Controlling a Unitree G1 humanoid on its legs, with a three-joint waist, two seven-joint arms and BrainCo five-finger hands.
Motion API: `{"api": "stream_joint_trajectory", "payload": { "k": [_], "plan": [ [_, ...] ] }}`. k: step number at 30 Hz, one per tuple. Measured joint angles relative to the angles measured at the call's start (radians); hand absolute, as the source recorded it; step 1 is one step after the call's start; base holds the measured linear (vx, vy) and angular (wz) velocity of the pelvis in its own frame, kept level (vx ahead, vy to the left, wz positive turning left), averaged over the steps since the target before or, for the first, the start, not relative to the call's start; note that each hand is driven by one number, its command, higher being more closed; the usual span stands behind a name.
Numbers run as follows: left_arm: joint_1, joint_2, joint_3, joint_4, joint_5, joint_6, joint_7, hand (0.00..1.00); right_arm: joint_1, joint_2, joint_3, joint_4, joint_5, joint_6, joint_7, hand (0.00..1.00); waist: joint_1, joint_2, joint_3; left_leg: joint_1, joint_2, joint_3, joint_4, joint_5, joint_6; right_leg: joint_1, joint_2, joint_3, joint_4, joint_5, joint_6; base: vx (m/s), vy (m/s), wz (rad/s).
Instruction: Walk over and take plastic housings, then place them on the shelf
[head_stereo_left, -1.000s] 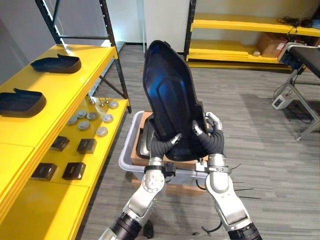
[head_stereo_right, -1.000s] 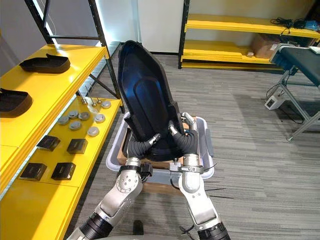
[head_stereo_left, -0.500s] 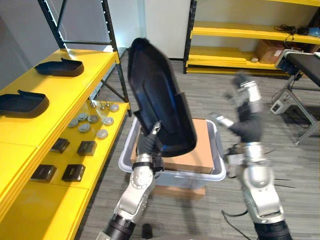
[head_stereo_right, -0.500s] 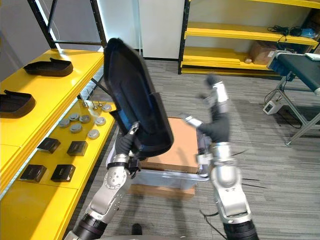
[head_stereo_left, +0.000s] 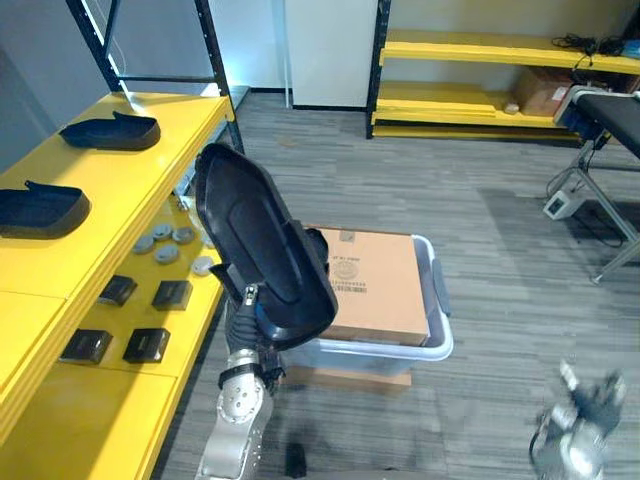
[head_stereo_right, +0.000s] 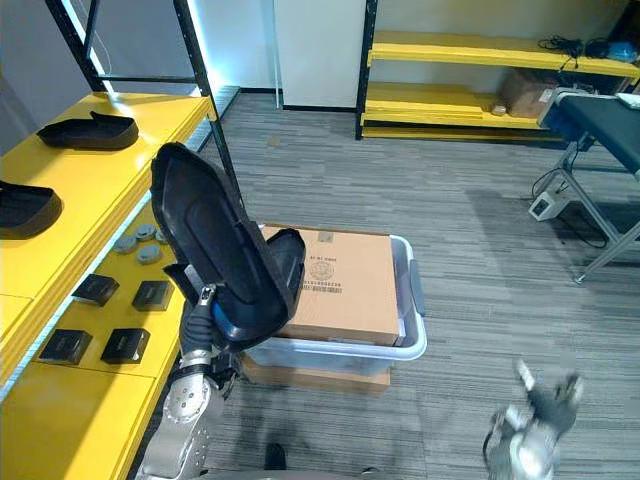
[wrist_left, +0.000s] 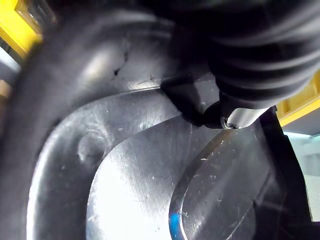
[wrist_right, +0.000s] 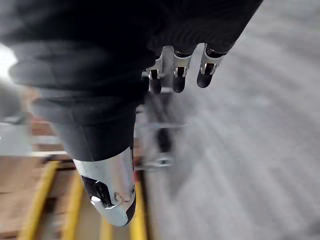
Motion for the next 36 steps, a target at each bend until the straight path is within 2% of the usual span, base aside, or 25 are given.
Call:
{"api": "stream_joint_trajectory", "payload": {
  "k": [4, 6, 8, 9, 10, 11, 12, 13, 15, 16, 17, 19, 20, 21, 22, 23, 24, 26, 28, 29, 30, 31, 32, 33, 36],
  "plan": [
    [0.042, -0.001, -0.005, -0.043, -0.001, -0.012, -0.027, 1.0, -0.004, 0.036, 0.084, 0.092, -0.038, 0.029, 0.035, 0.0, 0.007, -0.001, 0.014, -0.004, -0.001, -0.03, 0.0, -0.01, -0.007, 0.016, 0.0, -0.038, 0.024, -0.025, 0.008, -0.04, -0.027, 0.32],
    [0.06, -0.004, -0.007, -0.075, -0.001, -0.021, -0.041, 1.0, -0.01, 0.047, 0.145, 0.098, -0.061, 0.03, 0.046, 0.0, 0.028, -0.007, 0.038, -0.015, -0.01, -0.063, 0.001, -0.009, -0.008, 0.014, -0.005, -0.087, 0.071, -0.054, 0.012, -0.06, -0.026, 0.94],
    [0.054, -0.011, -0.02, -0.09, -0.002, -0.023, -0.042, 1.0, -0.013, 0.06, 0.161, 0.093, -0.079, 0.028, 0.045, 0.0, 0.026, -0.014, 0.052, -0.069, -0.019, -0.039, 0.003, -0.047, 0.045, 0.015, -0.029, -0.224, 0.101, -0.065, 0.014, -0.03, -0.021, 1.68],
    [0.05, -0.012, -0.024, -0.091, -0.002, -0.024, -0.042, 1.0, -0.015, 0.065, 0.16, 0.094, -0.081, 0.028, 0.044, 0.0, 0.027, -0.03, 0.061, -0.085, -0.023, 0.008, 0.013, -0.069, 0.073, 0.018, -0.052, -0.266, 0.098, -0.065, 0.014, 0.01, 0.063, 2.12],
    [0.034, -0.024, -0.024, -0.092, -0.002, -0.028, -0.039, 1.0, -0.037, 0.062, 0.164, 0.103, -0.103, 0.028, 0.045, 0.0, 0.033, -0.033, 0.094, -0.151, 0.023, 0.282, 0.143, -0.1, 0.115, 0.029, -0.087, -0.383, 0.116, -0.076, 0.023, 0.02, 0.091, 2.03],
    [0.034, -0.03, -0.024, -0.092, -0.004, -0.028, -0.038, 1.0, -0.046, 0.052, 0.164, 0.102, -0.112, 0.029, 0.045, 0.0, 0.033, -0.021, 0.099, -0.159, 0.053, 0.389, 0.184, -0.121, 0.127, 0.034, -0.087, -0.419, 0.13, -0.086, 0.028, 0.06, 0.127, 2.11],
    [0.026, -0.031, -0.025, -0.086, -0.009, -0.028, -0.038, 1.0, -0.061, 0.043, 0.166, 0.102, -0.12, 0.029, 0.045, 0.0, 0.024, -0.01, 0.109, -0.156, 0.09, 0.511, 0.212, -0.118, 0.113, 0.056, -0.091, -0.475, 0.152, -0.104, 0.045, 0.09, 0.074, 1.68],
    [0.014, -0.029, -0.027, -0.07, -0.015, -0.029, -0.039, 1.0, -0.068, 0.035, 0.173, 0.101, -0.13, 0.029, 0.045, 0.0, 0.02, -0.022, 0.115, -0.153, 0.105, 0.61, 0.235, -0.126, 0.114, 0.083, -0.11, -0.535, 0.164, -0.115, 0.06, 0.1, 0.062, 1.66],
    [0.01, -0.025, -0.031, -0.065, -0.022, -0.035, -0.039, 1.0, -0.093, 0.033, 0.176, 0.102, -0.141, 0.032, 0.043, 0.0, 0.034, -0.018, 0.114, -0.173, 0.096, 0.632, 0.27, -0.155, 0.121, 0.101, -0.128, -0.579, 0.165, -0.118, 0.067, 0.1, 0.062, 1.08],
    [0.005, -0.015, -0.039, -0.063, -0.043, -0.038, -0.041, 1.0, -0.125, 0.036, 0.18, 0.102, -0.153, 0.034, 0.045, 0.0, 0.036, -0.031, 0.122, -0.197, 0.072, 0.593, 0.321, -0.192, 0.124, 0.123, -0.151, -0.617, 0.172, -0.13, 0.085, 0.14, 0.102, 0.74],
    [0.003, -0.012, -0.047, -0.058, -0.045, -0.038, -0.043, 1.0, -0.132, 0.039, 0.181, 0.102, -0.157, 0.035, 0.046, 0.0, 0.036, -0.036, 0.125, -0.201, 0.063, 0.578, 0.341, -0.214, 0.128, 0.135, -0.163, -0.634, 0.181, -0.134, 0.085, 0.19, 0.148, 0.88],
    [0.004, -0.012, -0.065, -0.051, -0.05, -0.036, -0.049, 1.0, -0.149, 0.049, 0.182, 0.103, -0.163, 0.046, 0.047, 0.0, 0.039, -0.043, 0.126, -0.204, 0.032, 0.541, 0.398, -0.274, 0.138, 0.154, -0.225, -0.649, 0.28, -0.143, 0.068, 0.2, 0.158, 0.71],
    [0.001, -0.014, -0.081, -0.047, -0.05, -0.036, -0.058, 1.0, -0.158, 0.048, 0.184, 0.103, -0.17, 0.058, 0.047, 0.0, 0.036, -0.044, 0.127, -0.196, 0.007, 0.509, 0.422, -0.301, 0.146, 0.139, -0.287, -0.627, 0.42, -0.135, 0.017, 0.28, 0.229, 0.92],
    [-0.01, -0.011, -0.101, -0.036, -0.05, -0.035, -0.064, 1.0, -0.162, 0.048, 0.185, 0.104, -0.18, 0.068, 0.048, 0.0, 0.028, -0.04, 0.127, -0.171, -0.02, 0.467, 0.423, -0.323, 0.155, 0.091, -0.345, -0.537, 0.591, -0.093, -0.111, 0.36, 0.274, 0.97],
    [-0.019, -0.013, -0.108, -0.027, -0.05, -0.035, -0.064, 1.0, -0.163, 0.051, 0.186, 0.107, -0.184, 0.07, 0.048, 0.0, 0.023, -0.038, 0.129, -0.157, -0.025, 0.445, 0.42, -0.33, 0.154, 0.055, -0.346, -0.451, 0.664, -0.119, -0.117, 0.37, 0.23, 0.92],
    [-0.035, -0.003, -0.11, -0.01, -0.049, -0.035, -0.063, 1.0, -0.169, 0.059, 0.193, 0.113, -0.188, 0.071, 0.05, 0.0, 0.023, -0.037, 0.135, -0.12, -0.03, 0.405, 0.401, -0.334, 0.154, -0.02, -0.292, -0.295, 0.75, -0.192, -0.071, 0.32, 0.149, 0.77],
    [-0.035, -0.002, -0.098, 0.003, -0.048, -0.035, -0.056, 1.0, -0.166, 0.06, 0.227, 0.113, -0.187, 0.07, 0.05, 0.0, 0.022, -0.036, 0.137, -0.068, -0.035, 0.378, 0.367, -0.328, 0.155, -0.079, -0.237, -0.209, 0.769, -0.243, -0.058, 0.32, 0.106, 0.68],
    [-0.032, -0.002, -0.092, 0.01, -0.048, -0.035, -0.04, 1.0, -0.168, 0.054, 0.256, 0.107, -0.189, 0.064, 0.05, 0.0, 0.023, -0.034, 0.136, -0.003, -0.05, 0.346, 0.325, -0.327, 0.151, -0.144, -0.182, -0.172, 0.712, -0.279, -0.056, 0.35, 0.066, 0.68],
    [-0.05, -0.003, -0.095, 0.012, -0.047, -0.036, -0.04, 1.0, -0.168, 0.055, 0.266, 0.077, -0.195, 0.061, 0.05, 0.0, 0.012, -0.031, 0.137, 0.023, -0.061, 0.282, 0.309, -0.326, 0.147, -0.23, -0.107, -0.097, 0.595, -0.288, -0.047, 0.31, -0.009, 0.99],
    [-0.065, -0.003, -0.096, 0.021, -0.048, -0.038, -0.039, 1.0, -0.17, 0.055, 0.268, 0.065, -0.196, 0.058, 0.05, 0.0, -0.001, -0.025, 0.138, 0.027, -0.061, 0.239, 0.309, -0.328, 0.136, -0.276, -0.049, -0.008, 0.508, -0.278, -0.03, 0.31, -0.061, 1.19],
    [-0.076, -0.002, -0.099, 0.036, -0.048, -0.038, -0.038, 1.0, -0.164, 0.056, 0.27, 0.054, -0.196, 0.054, 0.05, 0.0, -0.002, -0.027, 0.138, 0.041, -0.067, 0.208, 0.314, -0.338, 0.118, -0.304, -0.002, 0.071, 0.42, -0.239, 0.001, 0.3, -0.077, 1.18],
    [-0.079, -0.001, -0.103, 0.045, -0.048, -0.039, -0.037, 1.0, -0.157, 0.055, 0.274, 0.053, -0.196, 0.053, 0.05, 0.0, 0.0, -0.036, 0.135, 0.053, -0.075, 0.193, 0.315, -0.344, 0.107, -0.307, 0.003, 0.094, 0.376, -0.194, -0.004, 0.31, -0.11, 1.03],
    [-0.077, 0.0, -0.104, 0.055, -0.047, -0.039, -0.037, 1.0, -0.147, 0.056, 0.289, 0.054, -0.196, 0.055, 0.051, 0.0, 0.001, -0.054, 0.13, 0.074, -0.092, 0.185, 0.319, -0.356, 0.088, -0.304, -0.002, 0.117, 0.34, -0.091, -0.021, 0.38, -0.16, 1.12],
    [-0.073, -0.016, -0.111, 0.085, -0.045, -0.038, -0.037, 1.0, -0.135, 0.043, 0.295, 0.055, -0.196, 0.055, 0.052, 0.0, 0.002, -0.036, 0.118, 0.084, -0.077, 0.161, 0.337, -0.371, 0.062, -0.273, -0.005, 0.103, 0.345, -0.046, -0.038, 0.32, -0.137, 0.98],
    [-0.074, -0.021, -0.13, 0.085, -0.043, -0.04, -0.039, 1.0, -0.133, 0.036, 0.302, 0.047, -0.196, 0.054, 0.055, 0.0, 0.022, -0.012, 0.112, 0.053, -0.028, 0.152, 0.408, -0.39, 0.007, -0.215, 0.014, 0.016, 0.291, -0.065, -0.062, 0.32, -0.176, 0.73]
  ]
}}
